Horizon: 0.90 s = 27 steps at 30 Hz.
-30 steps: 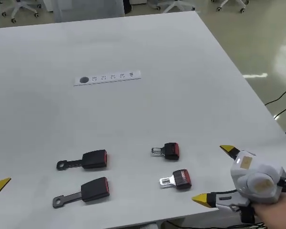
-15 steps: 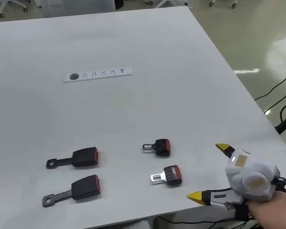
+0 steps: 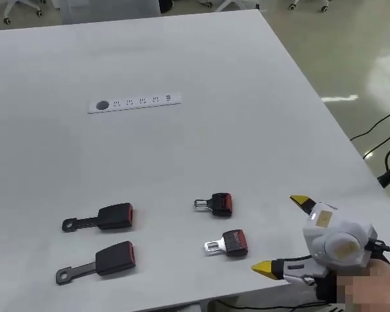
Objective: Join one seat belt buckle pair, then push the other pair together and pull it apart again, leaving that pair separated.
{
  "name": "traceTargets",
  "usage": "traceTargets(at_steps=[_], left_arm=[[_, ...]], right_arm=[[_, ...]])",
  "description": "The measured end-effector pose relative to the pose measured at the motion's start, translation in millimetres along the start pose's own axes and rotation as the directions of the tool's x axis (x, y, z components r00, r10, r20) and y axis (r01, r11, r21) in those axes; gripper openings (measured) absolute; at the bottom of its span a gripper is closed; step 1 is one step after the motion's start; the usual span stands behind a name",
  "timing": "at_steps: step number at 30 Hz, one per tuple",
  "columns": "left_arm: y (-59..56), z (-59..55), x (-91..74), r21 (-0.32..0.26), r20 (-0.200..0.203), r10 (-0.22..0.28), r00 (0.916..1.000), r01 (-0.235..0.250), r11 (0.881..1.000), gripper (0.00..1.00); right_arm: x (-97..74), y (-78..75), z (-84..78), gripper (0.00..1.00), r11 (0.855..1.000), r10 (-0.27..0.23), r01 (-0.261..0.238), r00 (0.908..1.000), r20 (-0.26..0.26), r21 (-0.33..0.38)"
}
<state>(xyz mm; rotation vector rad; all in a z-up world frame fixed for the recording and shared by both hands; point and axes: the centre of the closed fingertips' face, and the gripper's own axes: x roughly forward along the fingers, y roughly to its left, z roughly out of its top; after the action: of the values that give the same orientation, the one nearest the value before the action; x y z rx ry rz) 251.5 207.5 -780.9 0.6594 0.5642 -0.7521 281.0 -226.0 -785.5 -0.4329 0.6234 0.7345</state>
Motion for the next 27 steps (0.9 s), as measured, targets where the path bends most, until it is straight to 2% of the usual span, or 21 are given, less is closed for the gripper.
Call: traceTargets(at_steps=[13, 18, 23, 27], left_arm=[[4.6, 1.5, -0.6, -0.005, 0.002, 0.016, 0.9999, -0.016, 1.000, 1.00], [7.0, 2.6, -1.8, 0.001, 0.008, 0.026, 0.9996, -0.026, 1.000, 1.00], [6.2, 1.7, -1.2, 0.002, 0.004, 0.021, 0.9998, -0.021, 1.000, 1.00], [6.9, 2.6, -1.4, 0.001, 0.006, 0.027, 0.9996, -0.027, 1.000, 1.00]], right_arm=[[-6.0, 3.2, -4.4, 1.00, 0.999, 0.028, -0.028, 0.9992, -0.028, -0.022], [-2.2, 4.7, -0.9, 1.00, 0.999, 0.032, -0.033, 0.9992, -0.026, -0.031], [-0.8, 9.7, 9.2, 1.00, 0.999, 0.043, -0.043, 0.9990, -0.010, -0.031], [0.0, 13.1, 8.1, 1.00, 0.997, 0.061, -0.061, 0.9980, -0.016, -0.046]])
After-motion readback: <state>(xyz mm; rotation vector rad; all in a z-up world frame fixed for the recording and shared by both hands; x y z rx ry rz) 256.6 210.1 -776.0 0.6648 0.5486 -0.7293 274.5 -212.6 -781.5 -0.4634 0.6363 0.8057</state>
